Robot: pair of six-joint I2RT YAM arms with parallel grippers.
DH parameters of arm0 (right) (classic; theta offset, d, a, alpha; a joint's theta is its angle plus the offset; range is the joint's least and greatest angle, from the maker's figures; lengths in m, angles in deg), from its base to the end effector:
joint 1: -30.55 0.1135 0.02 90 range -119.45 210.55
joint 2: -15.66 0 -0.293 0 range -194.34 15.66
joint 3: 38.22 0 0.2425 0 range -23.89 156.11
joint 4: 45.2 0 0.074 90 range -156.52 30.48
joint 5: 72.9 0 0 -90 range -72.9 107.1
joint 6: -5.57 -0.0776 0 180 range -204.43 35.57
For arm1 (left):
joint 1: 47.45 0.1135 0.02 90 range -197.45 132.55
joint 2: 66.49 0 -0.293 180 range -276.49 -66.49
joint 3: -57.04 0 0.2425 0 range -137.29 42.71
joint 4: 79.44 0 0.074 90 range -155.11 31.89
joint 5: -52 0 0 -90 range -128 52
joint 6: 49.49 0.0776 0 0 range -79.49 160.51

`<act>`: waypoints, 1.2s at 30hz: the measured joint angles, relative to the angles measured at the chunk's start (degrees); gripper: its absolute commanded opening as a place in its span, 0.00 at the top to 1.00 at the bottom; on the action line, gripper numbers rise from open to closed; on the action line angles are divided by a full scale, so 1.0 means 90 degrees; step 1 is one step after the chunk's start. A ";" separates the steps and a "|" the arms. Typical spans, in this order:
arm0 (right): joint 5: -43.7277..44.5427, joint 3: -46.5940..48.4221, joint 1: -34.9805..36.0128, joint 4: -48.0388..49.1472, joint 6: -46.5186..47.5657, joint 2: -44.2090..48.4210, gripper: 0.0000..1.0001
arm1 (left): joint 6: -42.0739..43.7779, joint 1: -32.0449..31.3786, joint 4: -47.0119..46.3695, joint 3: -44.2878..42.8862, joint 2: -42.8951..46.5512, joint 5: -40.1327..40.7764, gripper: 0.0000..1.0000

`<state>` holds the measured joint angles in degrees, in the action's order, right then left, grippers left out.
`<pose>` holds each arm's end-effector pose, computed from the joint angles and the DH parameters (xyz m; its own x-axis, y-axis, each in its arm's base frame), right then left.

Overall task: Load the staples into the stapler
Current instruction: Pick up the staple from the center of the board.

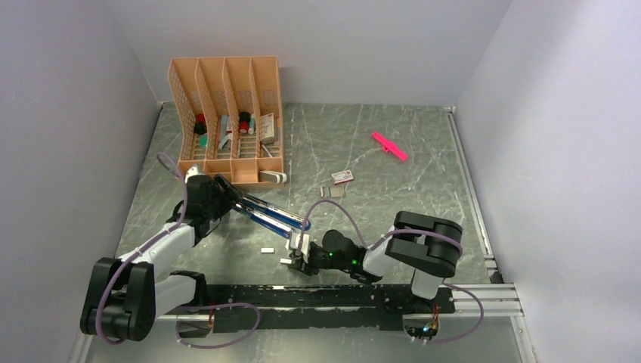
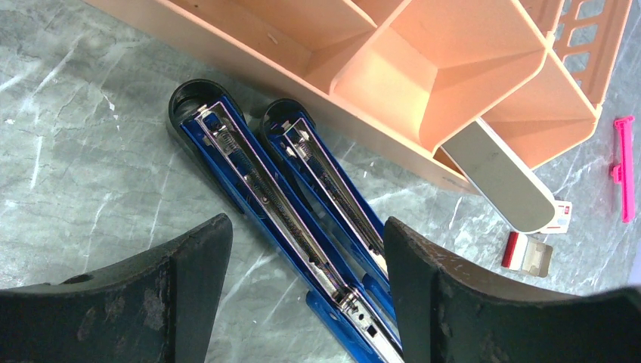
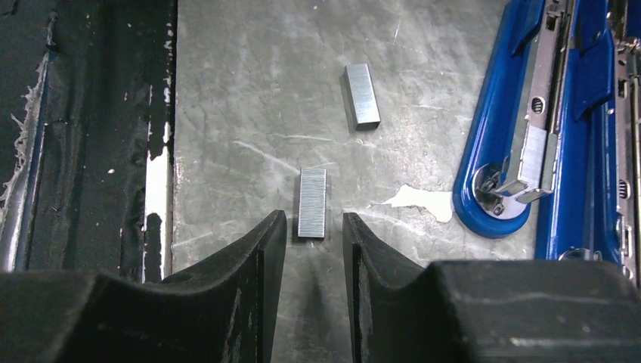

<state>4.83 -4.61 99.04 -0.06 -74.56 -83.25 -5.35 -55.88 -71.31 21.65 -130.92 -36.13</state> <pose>0.0974 0.2920 0.1310 0.0439 -0.3455 -0.9374 -0.9894 0.1152 -0.0888 0.2242 -0.0307 0.1685 -0.5029 -0.6506 -0.5691 -0.3448 0.7547 -0.5581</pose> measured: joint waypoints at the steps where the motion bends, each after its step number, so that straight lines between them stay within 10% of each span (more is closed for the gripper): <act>1: -0.0007 0.0005 0.0000 -0.0002 -0.0012 -0.0032 0.63 | 0.0000 0.0000 0.0000 0.0000 0.0002 0.0000 0.22; 14: -0.0070 0.0066 0.0000 0.0168 -0.0117 -0.0228 0.66 | -0.0002 0.0000 0.0000 0.0000 -0.0005 -0.0012 0.23; 36: 0.0102 0.0070 0.0019 0.0032 -0.0260 -0.0129 0.99 | -0.0005 0.0000 0.0000 -0.0002 -0.0007 -0.0024 0.23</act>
<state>5.75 -3.97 99.22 0.22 -76.90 -84.41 -5.40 -55.88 -71.31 21.63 -130.98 -36.35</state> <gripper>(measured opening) 0.196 0.772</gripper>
